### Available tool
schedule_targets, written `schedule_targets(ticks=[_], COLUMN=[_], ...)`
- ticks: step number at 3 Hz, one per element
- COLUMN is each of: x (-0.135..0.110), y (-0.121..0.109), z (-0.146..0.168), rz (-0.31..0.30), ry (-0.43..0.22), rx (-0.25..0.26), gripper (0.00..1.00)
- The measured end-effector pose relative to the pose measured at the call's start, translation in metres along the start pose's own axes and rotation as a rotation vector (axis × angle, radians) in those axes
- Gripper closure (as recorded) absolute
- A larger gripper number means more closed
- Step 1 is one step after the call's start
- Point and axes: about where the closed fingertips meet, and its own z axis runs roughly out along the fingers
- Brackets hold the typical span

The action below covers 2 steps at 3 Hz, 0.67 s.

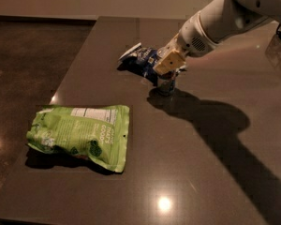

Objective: Move redbull can near blue chip bag

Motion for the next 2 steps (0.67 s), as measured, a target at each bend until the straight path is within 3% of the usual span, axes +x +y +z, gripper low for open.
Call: schedule_targets(ticks=[1, 2], x=[-0.0011, -0.0018], y=[0.0011, 0.0019], z=[0.0015, 0.0031], rz=[-0.002, -0.003], ry=[0.000, 0.000], rx=[-0.003, -0.006], gripper=[0.13, 0.00])
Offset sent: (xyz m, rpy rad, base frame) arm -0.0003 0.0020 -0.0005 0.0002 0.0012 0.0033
